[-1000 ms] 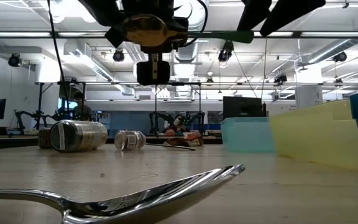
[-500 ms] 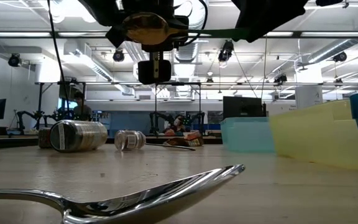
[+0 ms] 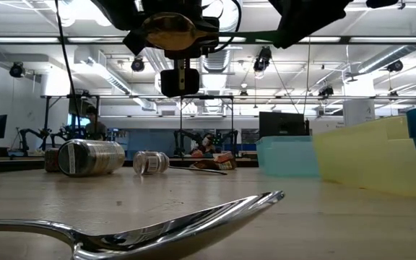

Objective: Pick & Place Food Item
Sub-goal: Put the green spoon into the yellow bin

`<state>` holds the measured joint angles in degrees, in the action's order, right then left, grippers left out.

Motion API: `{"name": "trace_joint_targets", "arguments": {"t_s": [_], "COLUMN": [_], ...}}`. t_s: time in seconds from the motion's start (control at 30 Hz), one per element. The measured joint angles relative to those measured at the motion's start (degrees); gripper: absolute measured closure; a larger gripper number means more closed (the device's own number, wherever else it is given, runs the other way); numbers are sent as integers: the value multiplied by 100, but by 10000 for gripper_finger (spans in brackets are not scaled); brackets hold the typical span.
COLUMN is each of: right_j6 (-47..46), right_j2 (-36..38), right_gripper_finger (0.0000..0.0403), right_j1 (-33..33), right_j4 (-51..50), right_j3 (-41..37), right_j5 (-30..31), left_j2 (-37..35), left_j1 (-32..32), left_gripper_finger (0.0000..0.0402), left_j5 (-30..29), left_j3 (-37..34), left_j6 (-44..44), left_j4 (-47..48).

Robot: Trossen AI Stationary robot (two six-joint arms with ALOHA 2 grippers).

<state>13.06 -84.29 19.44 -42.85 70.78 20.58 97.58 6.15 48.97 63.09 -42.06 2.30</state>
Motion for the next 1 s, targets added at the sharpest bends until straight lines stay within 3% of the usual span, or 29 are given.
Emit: {"name": "trace_joint_targets", "arguments": {"t_s": [0.17, 0.33, 0.7, 1.0], "right_j6": [16, -221, -893, -1415], "right_j2": [-7, -15, 15, 20], "right_gripper_finger": [388, 391, 392, 393], "right_j1": [7, -11, -11, -9], "right_j4": [2, -17, -71, -463], "right_j3": [24, 21, 18, 13], "right_j5": [-73, -283, -323, -481], "left_j2": [0, -2, -2, -80], "left_j1": [7, 33, 86, 220], "left_gripper_finger": [396, 385, 310, 304], "left_j5": [18, -56, -69, -52], "left_j3": [0, 0, 0, 0], "left_j6": [-1, -7, -199, -564], "left_j4": [-2, 5, -312, -1059]}}
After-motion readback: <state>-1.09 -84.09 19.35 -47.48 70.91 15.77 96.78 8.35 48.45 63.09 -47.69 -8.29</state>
